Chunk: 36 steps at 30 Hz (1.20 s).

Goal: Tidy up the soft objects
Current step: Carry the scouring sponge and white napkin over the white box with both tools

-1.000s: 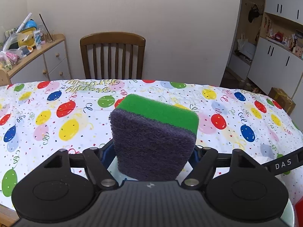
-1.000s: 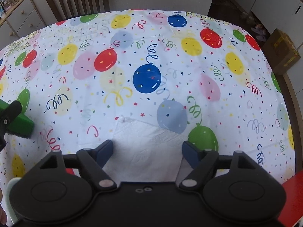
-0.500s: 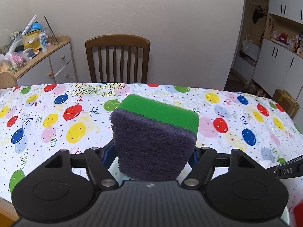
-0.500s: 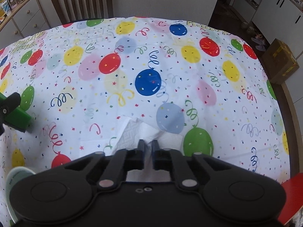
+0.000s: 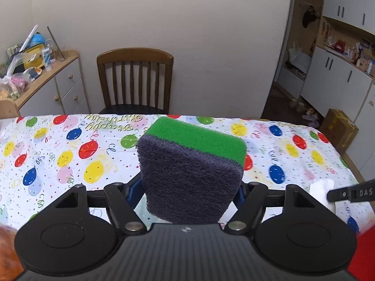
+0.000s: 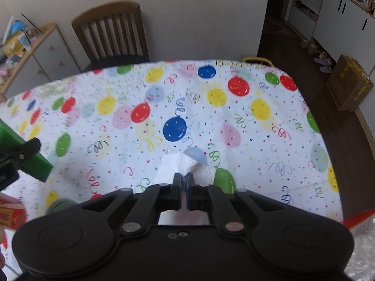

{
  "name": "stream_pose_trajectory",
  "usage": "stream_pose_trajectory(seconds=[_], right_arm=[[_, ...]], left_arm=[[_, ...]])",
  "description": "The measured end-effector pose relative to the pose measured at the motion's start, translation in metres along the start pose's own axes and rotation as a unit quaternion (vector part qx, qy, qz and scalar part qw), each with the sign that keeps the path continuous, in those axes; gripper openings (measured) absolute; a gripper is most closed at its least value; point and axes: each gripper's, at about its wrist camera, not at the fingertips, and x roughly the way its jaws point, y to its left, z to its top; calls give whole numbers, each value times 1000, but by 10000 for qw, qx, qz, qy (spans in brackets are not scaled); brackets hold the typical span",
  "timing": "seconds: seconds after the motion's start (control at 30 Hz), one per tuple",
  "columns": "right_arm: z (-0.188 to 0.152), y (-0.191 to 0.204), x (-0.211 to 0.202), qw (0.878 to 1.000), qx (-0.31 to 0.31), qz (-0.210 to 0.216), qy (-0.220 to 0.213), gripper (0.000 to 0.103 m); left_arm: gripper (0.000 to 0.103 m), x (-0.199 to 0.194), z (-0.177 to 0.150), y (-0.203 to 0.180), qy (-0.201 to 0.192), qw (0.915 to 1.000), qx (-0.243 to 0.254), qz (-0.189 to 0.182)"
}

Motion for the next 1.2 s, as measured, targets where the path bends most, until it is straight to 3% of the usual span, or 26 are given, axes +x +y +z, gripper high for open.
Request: stream_pose_trajectory(seconds=[0.27,0.67,0.9,1.2], right_arm=[[-5,-16,-71,9980,-103,391,-480,2],[-41,-65,-160,9931,-307,609,-954,2],[-67,-106,-191,9923,-302,604,-1037,2],[-99,-163,-209,9932,-165,493,-1044,2]], left_arm=[[72,-43,13,-21,152,9991,310,-265],[72,-123,14,-71,201,9951,608,-757],[72,-151,1,-113,457,9903,773,-1056],[72,-166,-28,-186,856,9770,1245,-1505]])
